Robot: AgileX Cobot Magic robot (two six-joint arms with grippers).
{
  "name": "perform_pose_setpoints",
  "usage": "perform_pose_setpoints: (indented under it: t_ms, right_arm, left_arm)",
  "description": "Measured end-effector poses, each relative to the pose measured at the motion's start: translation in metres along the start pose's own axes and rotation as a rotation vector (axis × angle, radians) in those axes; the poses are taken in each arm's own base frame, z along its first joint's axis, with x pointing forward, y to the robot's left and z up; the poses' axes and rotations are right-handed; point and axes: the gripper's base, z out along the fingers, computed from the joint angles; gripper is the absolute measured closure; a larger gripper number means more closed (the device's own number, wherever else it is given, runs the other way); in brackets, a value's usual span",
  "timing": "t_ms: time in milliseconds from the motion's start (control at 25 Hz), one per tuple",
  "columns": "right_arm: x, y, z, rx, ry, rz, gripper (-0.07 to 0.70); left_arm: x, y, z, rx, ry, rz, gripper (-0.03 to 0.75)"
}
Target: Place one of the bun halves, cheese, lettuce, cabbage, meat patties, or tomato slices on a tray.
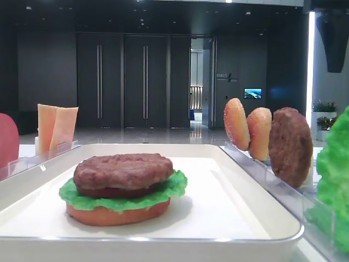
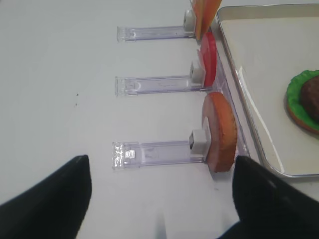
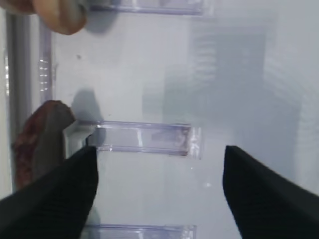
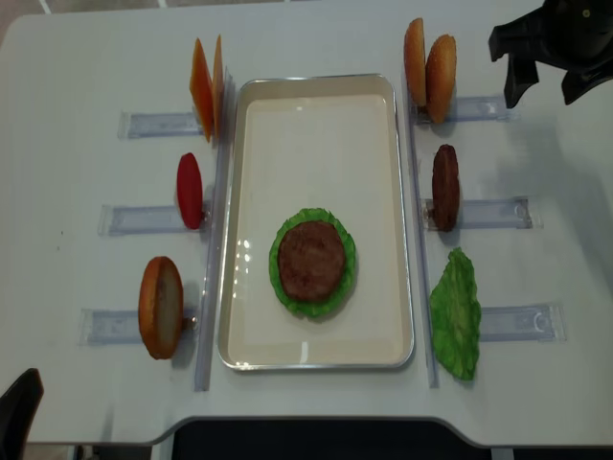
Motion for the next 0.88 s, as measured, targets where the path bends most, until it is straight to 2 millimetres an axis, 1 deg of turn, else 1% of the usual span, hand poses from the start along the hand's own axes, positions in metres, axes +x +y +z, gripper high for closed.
perform_pose_setpoints:
  t_ms: [120, 240, 440, 520, 720, 880]
  right_arm:
    - [-0.001, -0.019, -0.001, 0.012, -0.003, 0.040, 0.132]
    - [-0.001, -0.028, -0.001, 0.018, -0.004, 0.038, 0.132]
    - [-0.001, -0.032, -0.002, 0.020, -0.003, 0.027, 0.133]
    - [0.002, -0.032, -0.005, 0.020, -0.007, 0.027, 0.136]
    - [0.024, -0.030, -0.020, 0.020, -0.026, 0.019, 0.142]
    - [0.053, -0.029, -0.036, 0.018, -0.049, 0.018, 0.144]
  left_arm:
    - [0.000, 0.000, 0.000, 0.000, 0.000, 0.000, 0.024]
    - [0.000, 0.000, 0.000, 0.000, 0.000, 0.000, 0.024]
    - [0.000, 0.000, 0.000, 0.000, 0.000, 0.000, 0.024]
    - [0.000, 0.000, 0.000, 0.000, 0.000, 0.000, 0.024]
    - [0.000, 0.000, 0.000, 0.000, 0.000, 0.000, 0.024]
    - [0.000, 0.000, 0.000, 0.000, 0.000, 0.000, 0.024]
